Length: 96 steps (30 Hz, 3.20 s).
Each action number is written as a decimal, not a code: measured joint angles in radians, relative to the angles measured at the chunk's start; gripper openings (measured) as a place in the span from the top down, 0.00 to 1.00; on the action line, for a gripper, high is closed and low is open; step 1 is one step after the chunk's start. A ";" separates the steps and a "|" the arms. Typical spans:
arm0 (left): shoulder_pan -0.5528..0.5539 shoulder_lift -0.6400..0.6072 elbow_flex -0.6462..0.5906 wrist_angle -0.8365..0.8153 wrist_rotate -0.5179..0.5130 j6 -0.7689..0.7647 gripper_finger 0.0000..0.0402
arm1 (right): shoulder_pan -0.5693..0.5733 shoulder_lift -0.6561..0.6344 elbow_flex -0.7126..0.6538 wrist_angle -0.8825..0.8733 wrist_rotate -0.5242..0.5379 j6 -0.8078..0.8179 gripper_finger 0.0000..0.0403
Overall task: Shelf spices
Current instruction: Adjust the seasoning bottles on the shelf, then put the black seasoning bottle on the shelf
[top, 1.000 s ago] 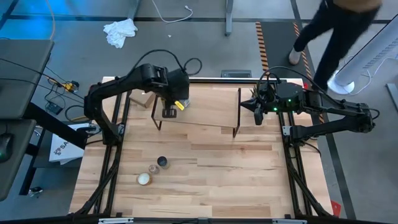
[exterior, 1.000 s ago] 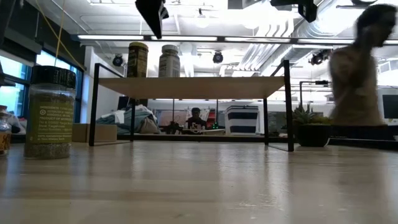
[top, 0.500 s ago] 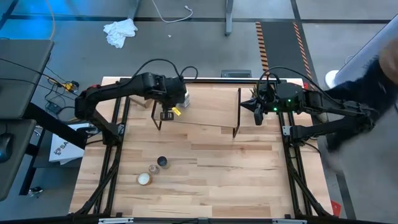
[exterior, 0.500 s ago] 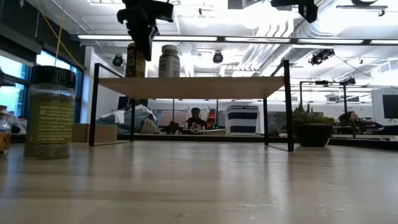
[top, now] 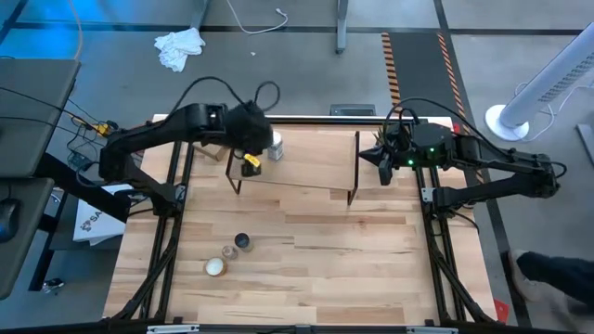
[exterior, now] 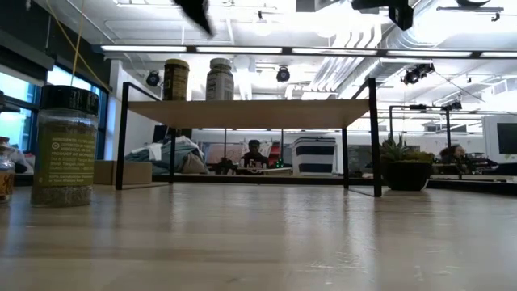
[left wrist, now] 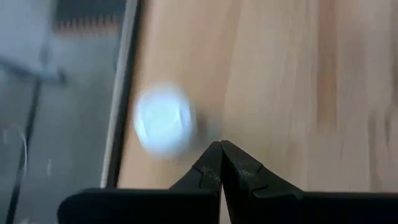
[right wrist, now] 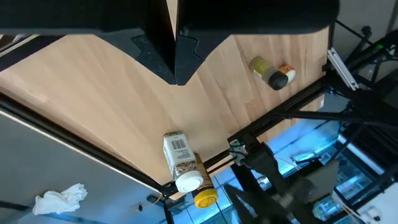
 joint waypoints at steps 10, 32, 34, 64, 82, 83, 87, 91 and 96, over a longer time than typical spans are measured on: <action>0.043 0.156 0.026 0.322 0.180 0.144 1.00 | -0.016 0.001 0.000 0.080 0.001 0.005 1.00; 0.017 0.321 0.028 0.213 -0.152 0.237 1.00 | -0.033 0.001 0.000 0.099 0.001 0.004 1.00; 0.013 0.321 0.028 0.184 -0.179 0.195 1.00 | -0.033 0.001 0.000 0.100 0.011 0.002 1.00; -0.016 0.236 0.027 0.205 -0.089 -0.003 1.00 | -0.033 -0.003 0.000 0.098 0.006 -0.050 1.00; -0.641 -0.287 -0.437 -0.052 -0.063 -0.721 0.97 | -0.031 0.013 0.000 0.090 -0.224 -0.038 1.00; -0.658 -0.295 -0.456 -0.051 -0.071 -0.731 0.95 | -0.027 0.018 0.000 0.090 -0.223 -0.024 1.00; -0.712 -0.312 -0.526 -0.051 -0.078 -0.703 0.86 | 0.006 0.057 0.000 0.098 -0.210 0.033 1.00; -0.750 -0.327 -0.566 -0.067 -0.088 -0.644 0.72 | 0.050 0.104 0.000 0.121 -0.180 0.095 1.00; -0.790 -0.353 -0.584 -0.071 -0.174 -0.648 0.54 | 0.087 0.151 0.000 0.185 -0.133 0.163 1.00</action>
